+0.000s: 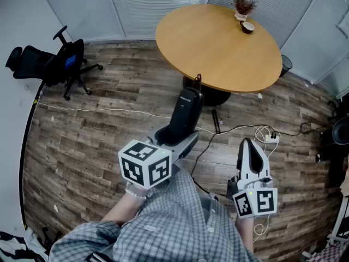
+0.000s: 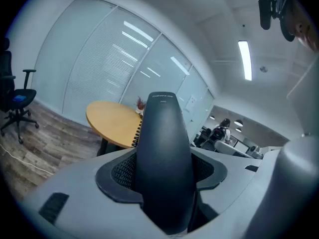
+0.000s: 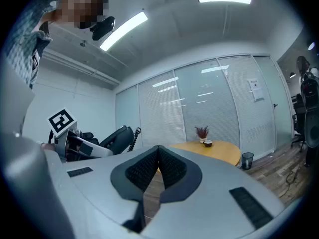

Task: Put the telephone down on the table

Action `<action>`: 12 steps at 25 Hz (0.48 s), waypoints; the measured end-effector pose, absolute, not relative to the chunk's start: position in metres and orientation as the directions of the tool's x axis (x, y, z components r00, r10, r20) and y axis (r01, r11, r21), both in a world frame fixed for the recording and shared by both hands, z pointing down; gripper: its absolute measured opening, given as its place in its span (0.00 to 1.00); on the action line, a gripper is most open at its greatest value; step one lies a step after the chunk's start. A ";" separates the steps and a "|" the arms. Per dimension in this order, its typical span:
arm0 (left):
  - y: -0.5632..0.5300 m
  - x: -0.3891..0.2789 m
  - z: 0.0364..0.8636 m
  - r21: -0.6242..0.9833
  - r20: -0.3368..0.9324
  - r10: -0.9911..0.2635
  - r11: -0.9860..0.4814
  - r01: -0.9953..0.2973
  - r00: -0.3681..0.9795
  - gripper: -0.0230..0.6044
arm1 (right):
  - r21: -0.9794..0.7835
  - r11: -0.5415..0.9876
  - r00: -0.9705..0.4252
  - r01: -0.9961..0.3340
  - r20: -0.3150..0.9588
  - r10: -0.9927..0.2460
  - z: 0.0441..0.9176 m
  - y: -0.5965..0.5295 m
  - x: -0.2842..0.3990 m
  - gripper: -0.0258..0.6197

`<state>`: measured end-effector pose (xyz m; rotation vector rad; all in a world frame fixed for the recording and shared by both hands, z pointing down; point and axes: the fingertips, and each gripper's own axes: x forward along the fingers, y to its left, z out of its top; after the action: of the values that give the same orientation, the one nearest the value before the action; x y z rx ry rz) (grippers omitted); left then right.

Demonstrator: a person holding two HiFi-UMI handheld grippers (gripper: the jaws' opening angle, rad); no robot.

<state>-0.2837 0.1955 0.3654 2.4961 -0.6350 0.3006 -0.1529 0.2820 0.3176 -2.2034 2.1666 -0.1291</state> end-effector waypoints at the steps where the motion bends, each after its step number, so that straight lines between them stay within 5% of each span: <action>1: 0.196 -0.284 0.365 0.450 0.335 -0.377 -0.741 -0.498 0.863 0.48 | -0.093 -0.016 0.014 -0.996 0.026 -1.000 0.318 0.282 -0.153 0.05; 12: 0.206 -0.277 0.360 0.479 0.308 -0.373 -0.734 -0.482 0.875 0.48 | -0.105 -0.005 0.003 -0.994 0.028 -1.000 0.319 0.290 -0.147 0.05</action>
<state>-0.2773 0.2057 0.3597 2.4796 -0.6182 0.2569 -0.1468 0.2903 0.3188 -2.1847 2.1758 -0.1444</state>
